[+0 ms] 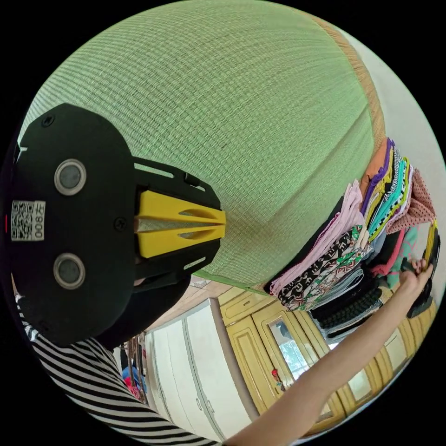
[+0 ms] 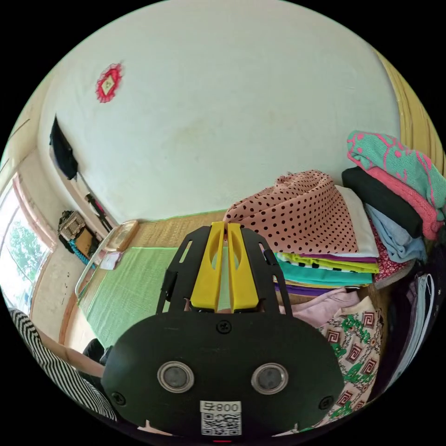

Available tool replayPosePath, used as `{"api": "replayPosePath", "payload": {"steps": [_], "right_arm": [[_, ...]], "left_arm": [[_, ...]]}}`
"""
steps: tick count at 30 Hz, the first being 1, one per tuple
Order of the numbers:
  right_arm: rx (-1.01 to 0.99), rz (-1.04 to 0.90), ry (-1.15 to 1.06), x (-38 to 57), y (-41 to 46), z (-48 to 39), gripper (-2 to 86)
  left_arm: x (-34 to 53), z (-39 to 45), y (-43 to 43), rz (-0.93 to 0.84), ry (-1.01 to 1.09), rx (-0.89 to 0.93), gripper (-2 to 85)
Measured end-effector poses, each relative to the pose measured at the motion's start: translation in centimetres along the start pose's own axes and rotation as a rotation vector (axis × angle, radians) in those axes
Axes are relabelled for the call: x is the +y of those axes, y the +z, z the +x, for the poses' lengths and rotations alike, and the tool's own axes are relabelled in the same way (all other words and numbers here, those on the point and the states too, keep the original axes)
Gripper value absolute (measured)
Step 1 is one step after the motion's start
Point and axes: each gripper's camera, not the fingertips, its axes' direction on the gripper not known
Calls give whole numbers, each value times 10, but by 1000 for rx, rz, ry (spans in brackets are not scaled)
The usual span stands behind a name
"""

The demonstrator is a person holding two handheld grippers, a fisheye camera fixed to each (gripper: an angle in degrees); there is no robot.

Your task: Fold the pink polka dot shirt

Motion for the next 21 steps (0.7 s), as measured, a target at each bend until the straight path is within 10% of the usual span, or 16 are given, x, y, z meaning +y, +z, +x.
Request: {"api": "replayPosePath", "payload": {"steps": [13, 21], "right_arm": [[-554, -333, -76, 150, 24, -212, 6], [-282, -683, -41, 239, 63, -235, 10]], "left_arm": [[197, -74, -265, 414, -464, 172, 22], [323, -76, -359, 565, -630, 198, 57]]}}
